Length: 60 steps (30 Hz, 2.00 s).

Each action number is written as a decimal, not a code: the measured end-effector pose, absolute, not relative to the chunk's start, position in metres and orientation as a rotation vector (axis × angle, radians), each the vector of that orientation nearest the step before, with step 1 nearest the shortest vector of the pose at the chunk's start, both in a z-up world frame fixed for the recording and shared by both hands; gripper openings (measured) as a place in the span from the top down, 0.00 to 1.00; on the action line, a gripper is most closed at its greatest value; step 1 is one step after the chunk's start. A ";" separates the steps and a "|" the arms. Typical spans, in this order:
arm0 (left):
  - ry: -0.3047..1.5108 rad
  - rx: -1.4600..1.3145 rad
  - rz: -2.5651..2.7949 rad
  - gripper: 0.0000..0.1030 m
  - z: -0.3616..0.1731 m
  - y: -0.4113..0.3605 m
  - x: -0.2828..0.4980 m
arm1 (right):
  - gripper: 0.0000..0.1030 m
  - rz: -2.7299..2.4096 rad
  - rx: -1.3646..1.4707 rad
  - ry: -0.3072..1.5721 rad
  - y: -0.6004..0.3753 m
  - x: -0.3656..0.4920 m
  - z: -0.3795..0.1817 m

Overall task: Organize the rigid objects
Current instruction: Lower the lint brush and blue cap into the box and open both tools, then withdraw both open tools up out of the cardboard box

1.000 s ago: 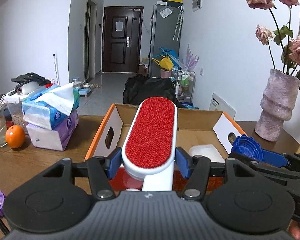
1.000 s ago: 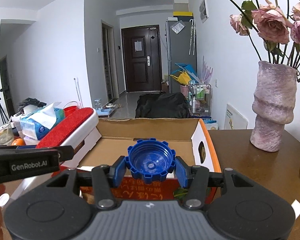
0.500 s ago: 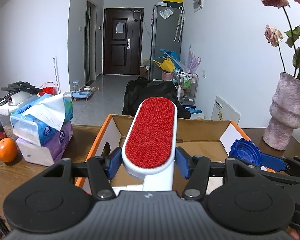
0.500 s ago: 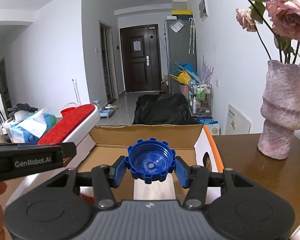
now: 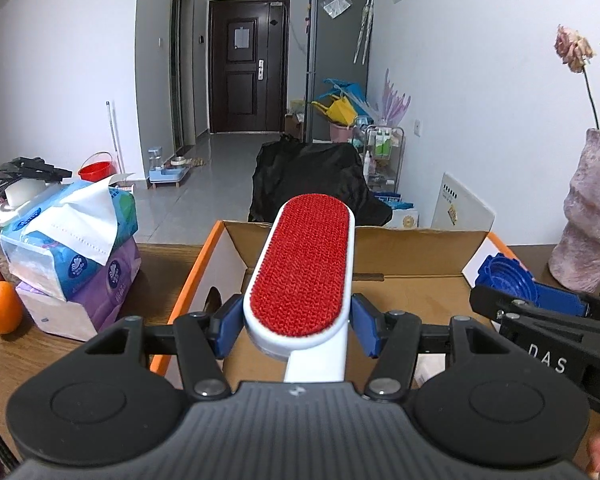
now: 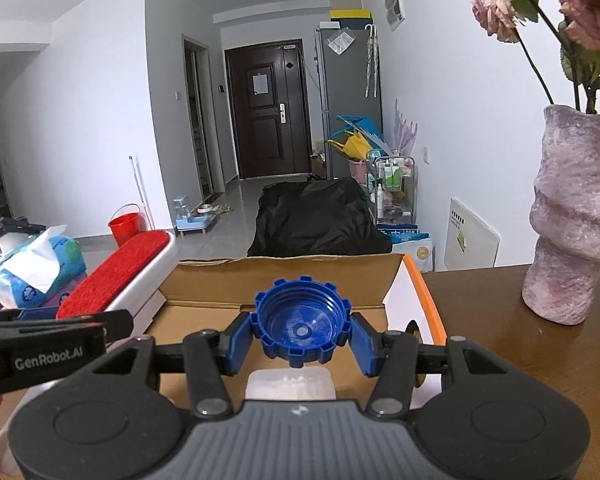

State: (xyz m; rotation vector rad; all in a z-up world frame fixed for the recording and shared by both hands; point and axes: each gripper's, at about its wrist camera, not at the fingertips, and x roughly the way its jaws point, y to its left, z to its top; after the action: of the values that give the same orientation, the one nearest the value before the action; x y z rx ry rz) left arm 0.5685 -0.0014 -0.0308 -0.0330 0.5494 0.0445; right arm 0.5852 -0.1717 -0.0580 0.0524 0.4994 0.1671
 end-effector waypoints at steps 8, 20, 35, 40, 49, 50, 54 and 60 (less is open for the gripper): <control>0.577 -0.031 0.061 0.43 -0.037 0.003 0.583 | 0.50 0.165 0.044 0.509 -0.167 0.597 -0.060; 0.603 -0.015 0.053 0.41 -0.040 0.004 0.590 | 0.50 0.166 0.021 0.549 -0.163 0.607 -0.063; 0.505 -0.001 0.110 0.00 -0.009 0.016 0.568 | 0.06 0.133 0.007 0.586 -0.169 0.603 -0.058; 0.507 -0.004 0.099 0.00 -0.011 0.013 0.565 | 0.05 0.134 0.010 0.587 -0.168 0.600 -0.058; 0.499 0.005 0.078 0.00 -0.009 0.008 0.549 | 0.02 0.129 -0.004 0.557 -0.177 0.583 -0.051; 0.498 0.003 0.078 0.00 -0.009 0.009 0.547 | 0.02 0.130 -0.005 0.554 -0.178 0.581 -0.050; 0.497 0.003 0.076 0.00 -0.008 0.010 0.539 | 0.00 0.132 -0.012 0.544 -0.181 0.572 -0.049; 0.492 0.000 0.071 0.00 -0.006 0.011 0.525 | 0.00 0.137 -0.019 0.530 -0.187 0.554 -0.047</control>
State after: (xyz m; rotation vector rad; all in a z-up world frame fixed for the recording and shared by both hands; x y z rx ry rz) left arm 0.5251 0.0110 -0.0062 0.0004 0.4917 0.0706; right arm 0.5545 -0.1869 -0.0466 -0.0190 0.5298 0.1370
